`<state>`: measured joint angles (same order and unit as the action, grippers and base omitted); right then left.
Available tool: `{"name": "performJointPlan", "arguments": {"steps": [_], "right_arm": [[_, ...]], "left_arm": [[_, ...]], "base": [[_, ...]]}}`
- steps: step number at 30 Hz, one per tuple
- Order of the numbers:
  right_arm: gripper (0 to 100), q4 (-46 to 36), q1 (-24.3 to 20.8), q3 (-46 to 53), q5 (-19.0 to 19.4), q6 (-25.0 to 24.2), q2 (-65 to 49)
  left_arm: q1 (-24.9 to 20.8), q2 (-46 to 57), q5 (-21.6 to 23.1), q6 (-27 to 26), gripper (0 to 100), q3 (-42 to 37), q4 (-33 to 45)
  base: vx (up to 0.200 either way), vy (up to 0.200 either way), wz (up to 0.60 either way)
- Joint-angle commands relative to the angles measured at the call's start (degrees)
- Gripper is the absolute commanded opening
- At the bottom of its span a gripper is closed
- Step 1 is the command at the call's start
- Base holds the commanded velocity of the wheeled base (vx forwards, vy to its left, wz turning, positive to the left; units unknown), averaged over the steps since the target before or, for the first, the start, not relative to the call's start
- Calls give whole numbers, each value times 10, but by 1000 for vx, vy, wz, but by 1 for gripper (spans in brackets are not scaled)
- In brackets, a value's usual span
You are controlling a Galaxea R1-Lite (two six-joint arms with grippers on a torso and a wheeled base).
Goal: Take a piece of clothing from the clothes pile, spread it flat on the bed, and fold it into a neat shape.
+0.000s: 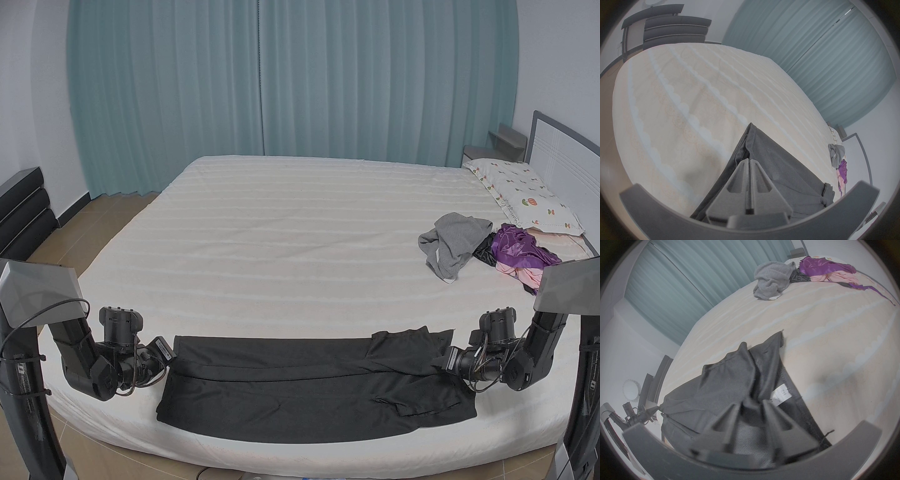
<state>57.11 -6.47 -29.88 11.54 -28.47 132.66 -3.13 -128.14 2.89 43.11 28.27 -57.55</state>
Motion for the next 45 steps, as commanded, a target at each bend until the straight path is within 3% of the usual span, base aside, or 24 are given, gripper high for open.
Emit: {"name": "performJointPlan", "arguments": {"steps": [1, 24, 45], "right_arm": [[0, 3, -1, 3, -7, 0, 3], [0, 8, 19, 18, -2, -1, -37], [0, 1, 16, 35, -3, 49, -6]], "left_arm": [[1, 0, 0, 0, 0, -1, 0], [19, 18, 0, -3, 0, -1, 3], [11, 4, 1, -30, 0, -22, 34]], "base": [[0, 0, 0], [0, 0, 0], [0, 0, 0]]}}
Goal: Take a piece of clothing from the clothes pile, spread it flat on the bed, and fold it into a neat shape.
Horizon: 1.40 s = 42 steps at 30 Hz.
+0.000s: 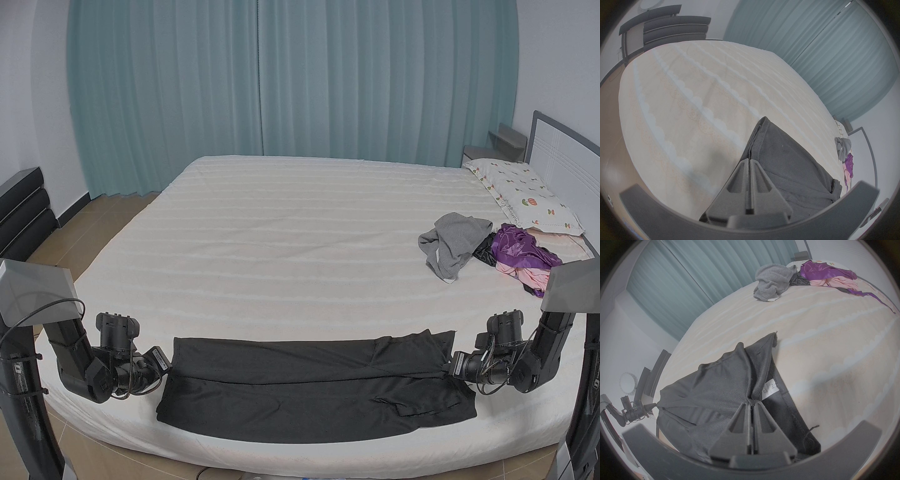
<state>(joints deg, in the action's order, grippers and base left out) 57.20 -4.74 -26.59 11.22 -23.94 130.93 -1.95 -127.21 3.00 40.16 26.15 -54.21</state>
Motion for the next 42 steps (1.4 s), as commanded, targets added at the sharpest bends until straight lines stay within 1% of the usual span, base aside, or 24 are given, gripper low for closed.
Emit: {"name": "performJointPlan", "arguments": {"steps": [1, 2, 3, 9, 12, 15, 16, 18, 21, 22, 24, 28, 29, 30, 34, 42], "right_arm": [[0, 0, -1, 2, -1, 5, 13], [0, 0, -1, 2, 0, 7, 15], [100, 1, -1, 2, 0, 7, 14], [100, 7, 4, -5, 0, 1, -10], [100, 6, 22, -24, 0, -9, -30], [100, 3, 34, -39, 0, -22, -37], [100, 2, 44, -52, 2, -31, -34], [100, 2, 53, -71, 3, -46, -21], [100, 5, 55, -94, 3, -74, 10], [100, 5, 57, -106, 3, -84, 23], [100, 3, 59, -119, 3, -93, 34], [100, 1, 59, -132, 6, -105, 42], [100, 1, 58, -135, 12, -108, 47], [100, 2, 57, -137, 15, -109, 50], [100, 1, 55, -145, 19, -109, 58], [100, 1, 55, -194, 18, -109, 95]], "left_arm": [[-1, -4, 0, -1, 0, 0, 1], [-1, -4, 1, -1, 0, 0, 2], [-2, -5, 0, -1, 100, 0, 2], [-2, 1, 1, 0, 100, 6, 1], [-2, 1, 3, 4, 100, 22, -2], [-2, -4, 3, 20, 100, 49, -2], [-2, -13, 2, 39, 100, 80, 1], [-4, -35, 0, 55, 100, 113, 2], [-9, -65, -10, 55, 100, 143, 2], [-10, -74, -24, 55, 100, 153, 2], [-10, -84, -37, 54, 100, 163, 1], [-10, -92, -40, 48, 100, 170, 1], [-10, -93, -40, 42, 100, 170, 1], [-10, -95, -40, 36, 0, 169, 1], [-10, -101, -43, 32, 0, 171, -5], [-9, -109, -87, 39, 0, 181, -8]], "base": [[0, 0, 0], [0, 0, 0], [0, 0, 0], [0, 0, 0], [0, 0, 0], [0, 0, 0], [0, 0, 0], [0, 0, 0], [0, 0, 0], [0, 0, 0], [0, 0, 0], [0, 0, 0], [0, 0, 0], [0, 0, 0], [0, 0, 0], [0, 0, 0]]}}
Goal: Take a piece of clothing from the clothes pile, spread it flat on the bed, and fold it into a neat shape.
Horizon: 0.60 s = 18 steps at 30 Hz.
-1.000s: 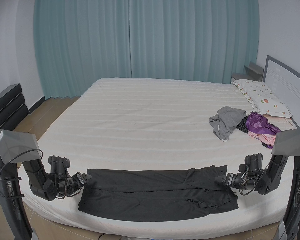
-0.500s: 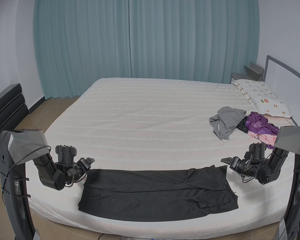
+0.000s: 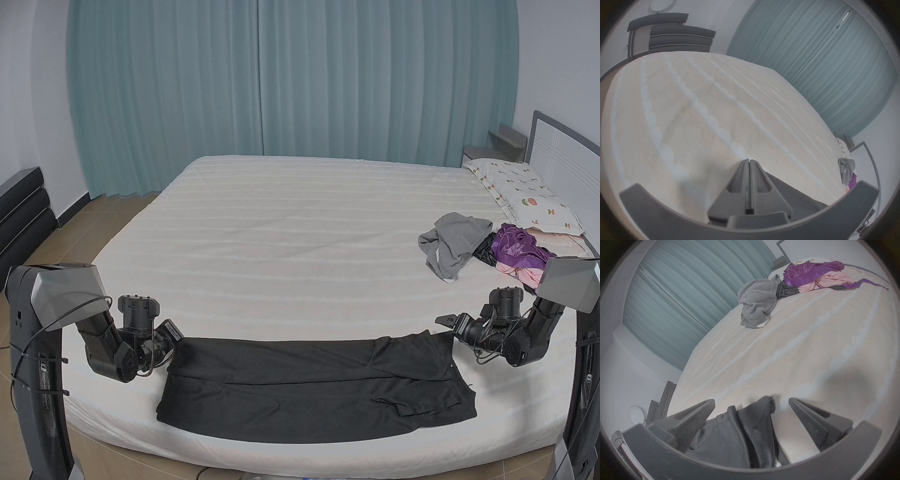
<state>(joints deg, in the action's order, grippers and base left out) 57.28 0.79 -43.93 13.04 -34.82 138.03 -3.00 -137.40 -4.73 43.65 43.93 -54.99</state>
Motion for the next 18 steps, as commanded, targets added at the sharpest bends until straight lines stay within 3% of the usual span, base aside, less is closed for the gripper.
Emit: {"name": "performJointPlan", "arguments": {"steps": [1, 11, 12, 18], "right_arm": [[100, 0, 0, -20, 0, 0, 24], [100, 2, -2, -55, 0, 0, 54], [0, 4, -3, -58, 0, -1, 57], [0, 6, -2, -69, -5, -19, 53]], "left_arm": [[1, -7, -10, 4, 0, 4, 0], [2, -6, -21, 31, 0, 0, -15], [2, -6, -21, 30, 0, 0, -15], [2, -7, -21, 30, 0, -2, -15]], "base": [[0, 0, 0], [0, 0, 0], [0, 0, 0], [0, 0, 0]]}}
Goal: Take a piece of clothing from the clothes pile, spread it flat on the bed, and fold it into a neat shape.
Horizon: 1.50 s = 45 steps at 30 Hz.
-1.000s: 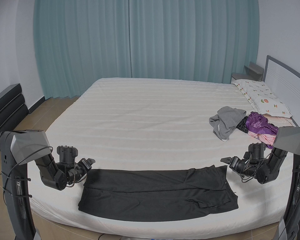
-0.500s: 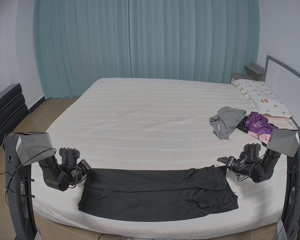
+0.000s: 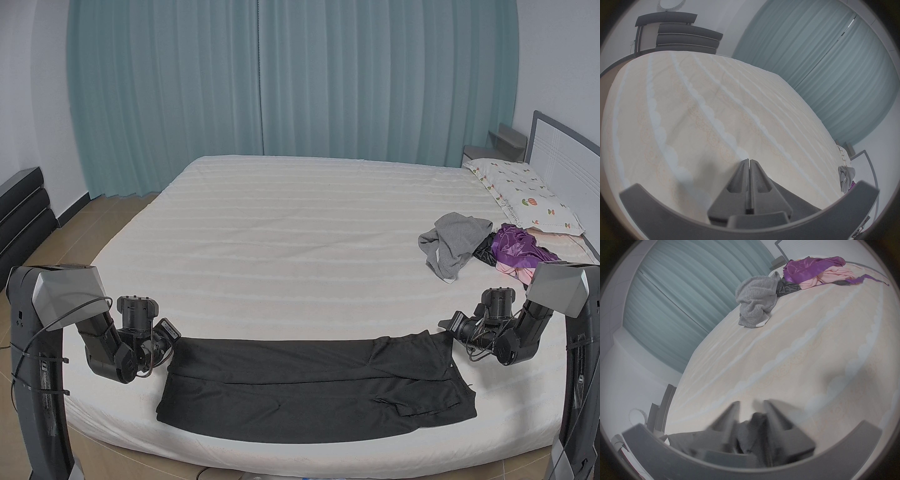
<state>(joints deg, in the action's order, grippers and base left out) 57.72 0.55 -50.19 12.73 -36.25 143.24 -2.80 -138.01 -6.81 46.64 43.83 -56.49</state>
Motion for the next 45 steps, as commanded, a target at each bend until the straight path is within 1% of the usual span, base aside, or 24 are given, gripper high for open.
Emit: {"name": "performJointPlan", "arguments": {"steps": [1, 6, 19, 32, 33, 35, 36, 44, 45], "right_arm": [[0, 2, 2, -6, -2, -9, -1], [0, 2, 9, -14, -3, -27, -3], [0, 2, 23, -18, -4, -28, 1], [0, -2, 24, -18, -4, -27, 5], [0, -2, 24, -17, -4, -26, 5], [0, -2, 23, -16, -3, -26, 5], [100, 0, 24, -15, -3, -26, 5], [100, 4, 24, 13, 3, -36, -26], [100, 20, 24, 60, 5, -48, -65]], "left_arm": [[0, -1, 0, 0, 0, -1, 0], [0, -1, 0, 0, 0, -1, 0], [3, 0, 0, 3, 0, -4, 0], [4, 2, 0, 4, 0, -8, 0], [4, 3, 0, 4, 100, -8, 0], [4, 3, 1, 5, 100, -8, 0], [4, 3, 1, 5, 100, -8, 0], [4, 8, 3, 10, 100, -19, -1], [6, 45, 7, 36, 100, -47, -5]], "base": [[0, 0, 0], [0, 0, 0], [0, 0, 0], [0, 0, 0], [0, 0, 0], [0, 0, 0], [0, 0, 0], [0, 0, 0], [0, 0, 0]]}}
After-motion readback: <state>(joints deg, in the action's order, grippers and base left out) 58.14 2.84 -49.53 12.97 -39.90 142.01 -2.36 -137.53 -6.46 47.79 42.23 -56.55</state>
